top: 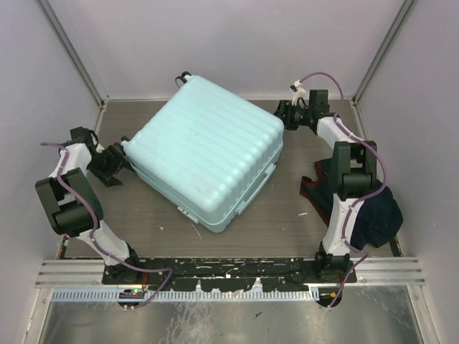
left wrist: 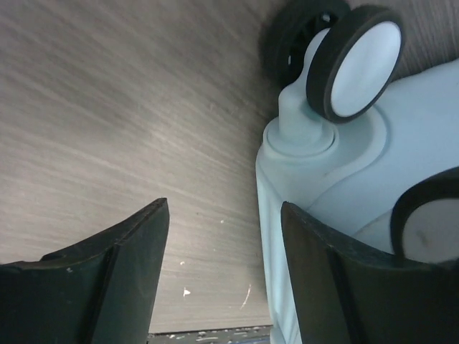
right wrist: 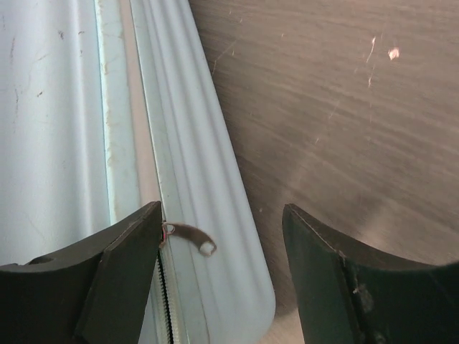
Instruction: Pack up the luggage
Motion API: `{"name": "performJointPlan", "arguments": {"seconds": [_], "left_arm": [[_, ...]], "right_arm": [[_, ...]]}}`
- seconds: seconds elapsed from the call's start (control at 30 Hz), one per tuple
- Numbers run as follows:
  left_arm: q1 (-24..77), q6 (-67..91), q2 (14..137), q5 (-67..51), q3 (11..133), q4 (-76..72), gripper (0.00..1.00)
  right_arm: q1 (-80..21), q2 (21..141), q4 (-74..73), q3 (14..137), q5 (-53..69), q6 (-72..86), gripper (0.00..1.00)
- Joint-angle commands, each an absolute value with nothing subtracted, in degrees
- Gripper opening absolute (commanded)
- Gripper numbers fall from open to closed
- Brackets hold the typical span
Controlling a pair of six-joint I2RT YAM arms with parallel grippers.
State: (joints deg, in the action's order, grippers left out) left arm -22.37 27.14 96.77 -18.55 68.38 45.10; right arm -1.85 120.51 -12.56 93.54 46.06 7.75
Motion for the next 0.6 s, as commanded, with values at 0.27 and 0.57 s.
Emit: {"name": "performJointPlan", "arguments": {"seconds": [0.27, 0.57], "left_arm": [[-5.9, 22.9, 109.3, -21.5, 87.5, 39.4, 0.6], [1.6, 14.5, 123.2, -21.7, 112.8, 43.4, 0.57]], "right_arm": [[-4.5, 91.4, -19.0, 62.1, 51.6, -3.7, 0.71], [1.8, 72.4, -25.8, 49.0, 47.9, -8.6, 0.58]]}}
